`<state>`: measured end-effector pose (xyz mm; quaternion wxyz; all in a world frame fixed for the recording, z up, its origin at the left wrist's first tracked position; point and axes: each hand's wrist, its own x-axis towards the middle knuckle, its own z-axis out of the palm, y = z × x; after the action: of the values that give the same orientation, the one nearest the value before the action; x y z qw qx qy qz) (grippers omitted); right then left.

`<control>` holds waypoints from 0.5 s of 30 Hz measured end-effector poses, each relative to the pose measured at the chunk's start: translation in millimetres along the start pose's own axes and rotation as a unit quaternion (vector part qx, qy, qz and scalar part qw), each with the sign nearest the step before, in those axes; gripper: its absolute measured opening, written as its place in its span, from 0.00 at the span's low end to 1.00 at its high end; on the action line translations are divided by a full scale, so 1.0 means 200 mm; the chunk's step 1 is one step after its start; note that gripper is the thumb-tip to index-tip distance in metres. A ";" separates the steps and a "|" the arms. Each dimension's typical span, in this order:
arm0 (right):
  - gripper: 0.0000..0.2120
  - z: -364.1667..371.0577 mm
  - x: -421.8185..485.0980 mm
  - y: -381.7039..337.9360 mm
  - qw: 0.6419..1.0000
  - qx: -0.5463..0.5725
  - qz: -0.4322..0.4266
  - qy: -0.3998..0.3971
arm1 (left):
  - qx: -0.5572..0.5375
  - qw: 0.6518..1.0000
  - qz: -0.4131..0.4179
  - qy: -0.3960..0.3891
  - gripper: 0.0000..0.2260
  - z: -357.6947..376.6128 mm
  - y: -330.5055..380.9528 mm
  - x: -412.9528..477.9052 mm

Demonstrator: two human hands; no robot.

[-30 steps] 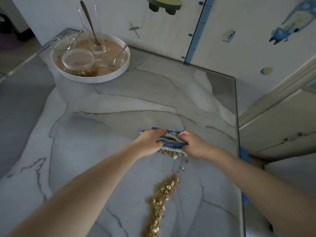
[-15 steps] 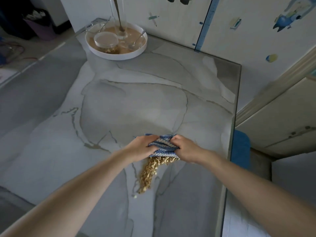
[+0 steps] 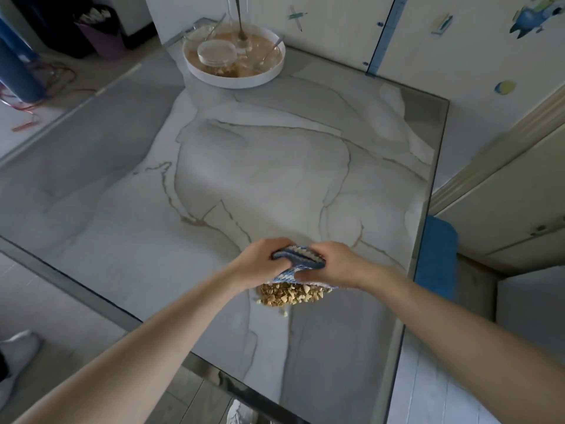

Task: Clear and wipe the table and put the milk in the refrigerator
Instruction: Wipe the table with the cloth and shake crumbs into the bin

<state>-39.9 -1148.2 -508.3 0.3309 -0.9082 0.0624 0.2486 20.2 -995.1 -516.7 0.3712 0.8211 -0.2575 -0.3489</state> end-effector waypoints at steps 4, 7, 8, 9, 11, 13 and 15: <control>0.09 -0.08 -0.03 -0.04 0.993 0.050 -0.005 0.111 | -0.125 0.983 0.041 0.129 0.13 -0.04 0.04 0.01; 0.11 -0.18 -0.09 -0.02 0.978 0.121 0.015 0.171 | -0.240 0.929 0.030 0.279 0.11 -0.01 -0.01 -0.05; 0.12 -0.22 -0.13 -0.01 0.973 0.133 0.023 0.187 | -0.240 0.917 0.024 0.318 0.11 0.02 -0.03 -0.08; 0.13 -0.25 -0.15 0.00 0.970 0.142 0.029 0.195 | -0.231 0.912 0.016 0.340 0.12 0.05 -0.06 -0.10; 0.13 -0.28 -0.21 0.04 0.964 0.152 0.047 0.212 | -0.206 0.921 0.003 0.329 0.15 0.13 -0.11 -0.14; 0.12 -0.26 -0.25 0.08 0.957 0.147 0.080 0.237 | -0.174 0.935 0.002 0.309 0.19 0.21 -0.16 -0.16; 0.10 -0.17 -0.28 0.11 0.954 0.122 0.117 0.249 | -0.160 0.944 -0.001 0.288 0.19 0.26 -0.19 -0.16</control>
<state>-80.2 -1190.2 -471.7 0.3813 -0.8805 0.2786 0.0417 -33.4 -973.9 -560.6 0.5553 0.8167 -0.0800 -0.1348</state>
